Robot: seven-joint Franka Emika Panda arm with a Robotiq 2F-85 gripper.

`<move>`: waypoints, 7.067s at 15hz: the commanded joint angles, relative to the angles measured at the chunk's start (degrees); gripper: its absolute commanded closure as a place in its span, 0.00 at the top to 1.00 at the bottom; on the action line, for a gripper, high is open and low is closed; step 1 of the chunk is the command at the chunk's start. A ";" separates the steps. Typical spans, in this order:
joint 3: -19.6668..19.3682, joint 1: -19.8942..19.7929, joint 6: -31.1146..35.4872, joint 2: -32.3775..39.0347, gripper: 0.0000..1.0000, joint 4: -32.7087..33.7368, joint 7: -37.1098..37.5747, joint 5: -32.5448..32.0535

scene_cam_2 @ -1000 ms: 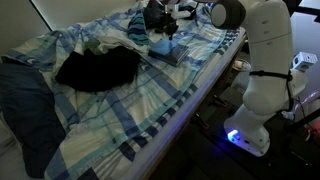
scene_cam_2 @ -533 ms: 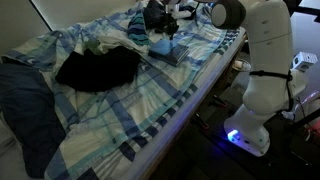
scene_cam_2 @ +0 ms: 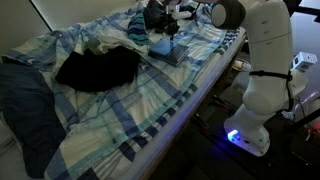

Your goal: Open the front cover of the book

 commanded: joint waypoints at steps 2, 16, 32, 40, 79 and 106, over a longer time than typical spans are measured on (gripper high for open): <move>-0.79 0.86 1.70 -1.13 0.06 -2.48 1.69 -1.13; -0.52 1.74 2.11 -2.22 0.06 -4.23 1.02 -1.90; -0.46 1.91 2.89 -3.68 0.06 -4.98 0.68 -1.86; -0.31 2.12 3.31 -4.39 0.06 -5.56 0.34 -1.73; -1.08 2.53 7.51 -3.05 0.05 -6.72 2.61 -2.00; -0.97 4.54 6.36 -6.27 0.03 -7.93 6.08 -4.07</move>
